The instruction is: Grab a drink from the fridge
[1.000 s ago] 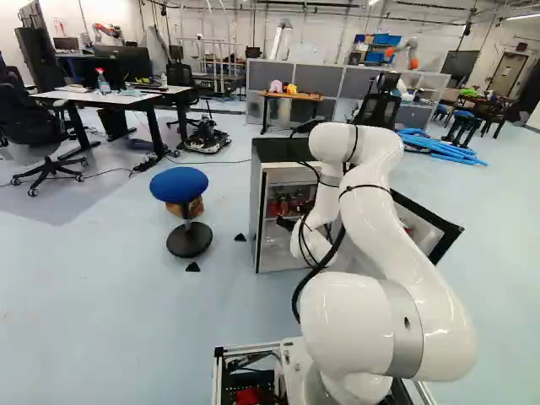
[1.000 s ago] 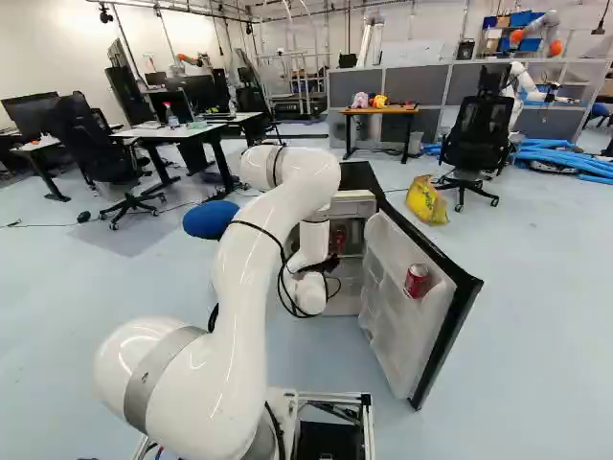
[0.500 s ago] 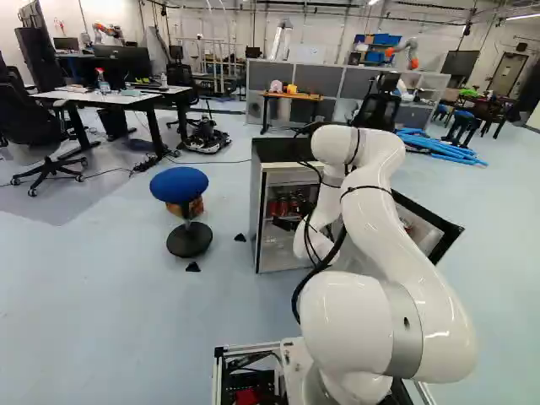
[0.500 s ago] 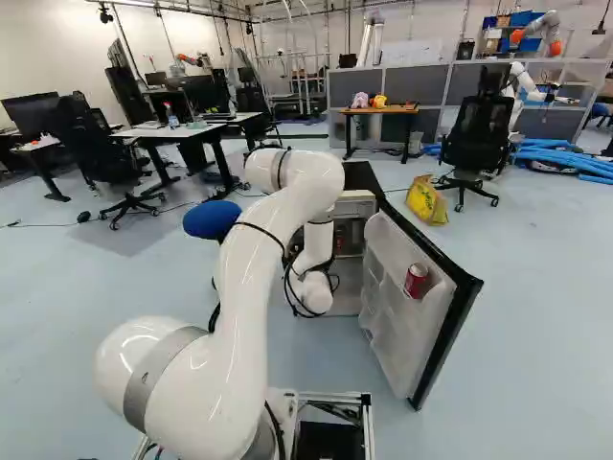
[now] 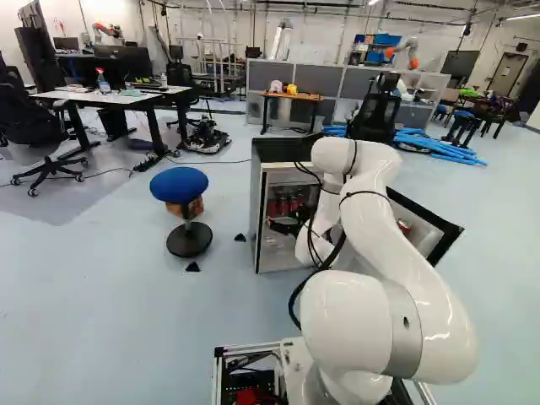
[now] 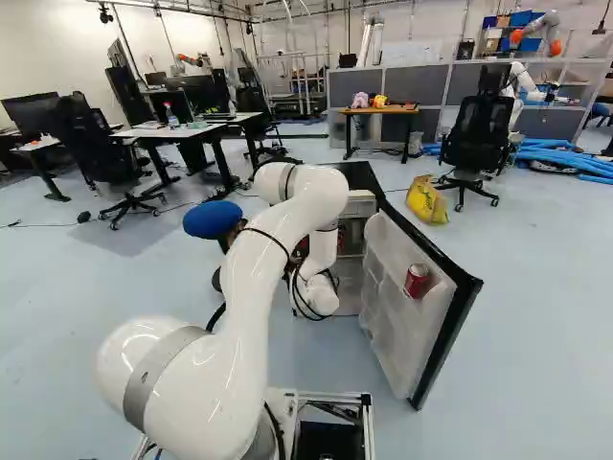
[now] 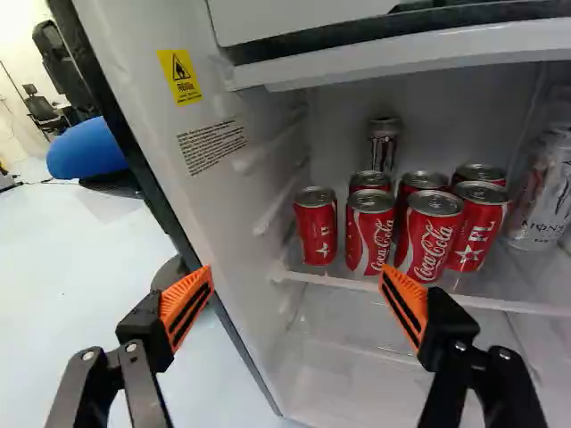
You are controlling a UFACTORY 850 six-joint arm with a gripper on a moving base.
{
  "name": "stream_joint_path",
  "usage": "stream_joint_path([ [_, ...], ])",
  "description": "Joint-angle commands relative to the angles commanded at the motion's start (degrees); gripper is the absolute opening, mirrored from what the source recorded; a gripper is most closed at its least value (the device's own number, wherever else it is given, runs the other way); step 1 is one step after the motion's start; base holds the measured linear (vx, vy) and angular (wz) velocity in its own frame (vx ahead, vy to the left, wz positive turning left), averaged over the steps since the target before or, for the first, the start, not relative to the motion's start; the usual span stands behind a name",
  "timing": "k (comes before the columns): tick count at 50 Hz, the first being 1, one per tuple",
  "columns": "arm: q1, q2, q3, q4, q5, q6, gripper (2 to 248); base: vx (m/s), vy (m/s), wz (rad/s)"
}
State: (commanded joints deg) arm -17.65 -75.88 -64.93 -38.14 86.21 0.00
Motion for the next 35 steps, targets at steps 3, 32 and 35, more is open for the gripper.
stream_joint_path([
  [3,-0.1,-0.23,-0.51,0.0,0.0,0.0,247,0.0,0.0,0.0],
  [32,0.49,-2.49,-5.55,-2.21,-0.34,0.0,247,0.0,0.0,0.0],
  [35,0.51,-2.54,-5.66,-2.6,-0.5,0.0,247,0.0,0.0,0.0],
])
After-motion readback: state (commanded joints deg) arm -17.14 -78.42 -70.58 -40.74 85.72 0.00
